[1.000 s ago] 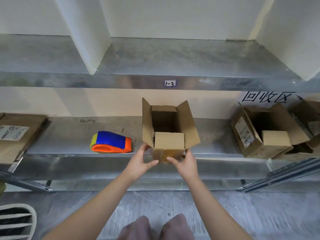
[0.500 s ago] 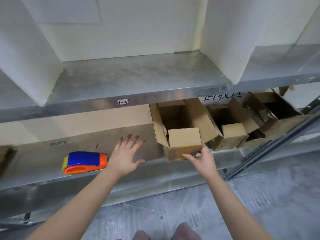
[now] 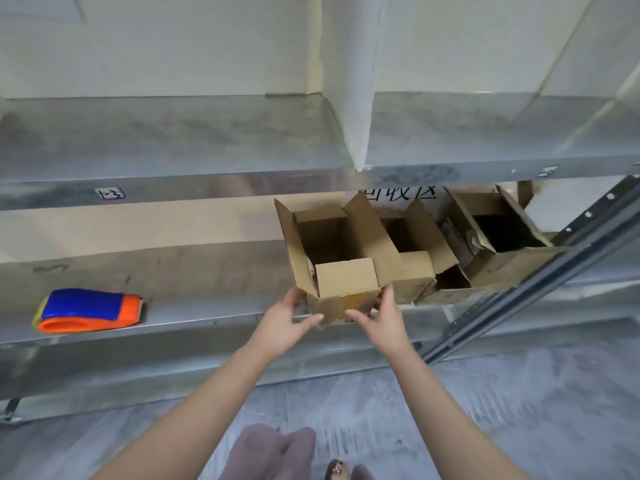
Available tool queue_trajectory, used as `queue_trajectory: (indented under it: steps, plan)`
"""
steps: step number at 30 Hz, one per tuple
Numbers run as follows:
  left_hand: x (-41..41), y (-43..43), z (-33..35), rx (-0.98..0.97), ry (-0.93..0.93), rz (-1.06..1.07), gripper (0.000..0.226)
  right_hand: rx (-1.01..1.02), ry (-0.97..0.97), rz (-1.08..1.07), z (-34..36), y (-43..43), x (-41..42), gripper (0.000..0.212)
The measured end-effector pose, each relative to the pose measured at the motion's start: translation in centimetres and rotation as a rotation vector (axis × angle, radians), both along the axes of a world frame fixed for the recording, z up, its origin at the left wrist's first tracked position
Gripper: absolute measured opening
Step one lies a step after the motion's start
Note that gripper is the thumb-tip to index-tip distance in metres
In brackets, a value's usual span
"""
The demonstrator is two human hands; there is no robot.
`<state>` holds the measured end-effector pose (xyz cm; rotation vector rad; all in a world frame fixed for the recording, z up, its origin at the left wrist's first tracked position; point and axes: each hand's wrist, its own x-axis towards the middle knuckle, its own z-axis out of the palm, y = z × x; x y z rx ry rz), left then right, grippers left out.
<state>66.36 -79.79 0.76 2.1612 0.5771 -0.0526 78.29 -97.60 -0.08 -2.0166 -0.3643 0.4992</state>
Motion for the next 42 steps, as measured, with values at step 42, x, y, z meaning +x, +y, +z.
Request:
queue_trajectory:
  steps: [42]
  plan:
    - [-14.9,10.4,5.9,0.840,-0.032,-0.294,0.058,-0.540,-0.658,0.289,5.5,10.3,-16.8,0.058]
